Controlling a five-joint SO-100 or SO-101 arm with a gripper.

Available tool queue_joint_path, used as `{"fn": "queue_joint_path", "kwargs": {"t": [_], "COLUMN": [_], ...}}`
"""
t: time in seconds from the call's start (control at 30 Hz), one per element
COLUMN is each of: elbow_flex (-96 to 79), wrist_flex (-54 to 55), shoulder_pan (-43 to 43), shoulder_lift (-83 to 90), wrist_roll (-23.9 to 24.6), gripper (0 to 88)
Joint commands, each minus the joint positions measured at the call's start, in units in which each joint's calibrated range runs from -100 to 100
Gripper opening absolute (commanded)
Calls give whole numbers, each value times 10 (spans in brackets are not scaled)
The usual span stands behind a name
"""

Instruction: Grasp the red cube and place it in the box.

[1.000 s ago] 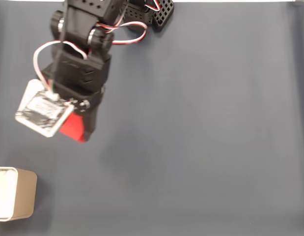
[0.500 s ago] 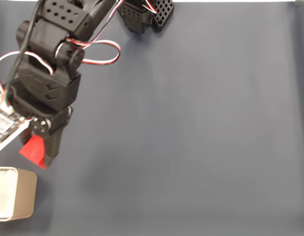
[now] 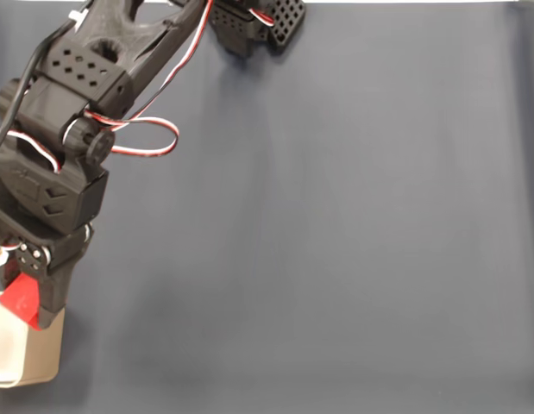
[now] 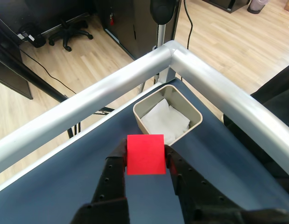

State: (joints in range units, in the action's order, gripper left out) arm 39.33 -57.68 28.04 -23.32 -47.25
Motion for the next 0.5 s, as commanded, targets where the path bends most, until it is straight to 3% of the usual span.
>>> {"fn": "queue_joint_path", "kwargs": {"t": [0.0,0.47], "elbow_flex": [70,192], "wrist_flex": [-1,19], "shoulder_pan": [11,30], "shoulder_lift": [-16,-102], "wrist_roll": [4,7], "gripper": [0,0]}}
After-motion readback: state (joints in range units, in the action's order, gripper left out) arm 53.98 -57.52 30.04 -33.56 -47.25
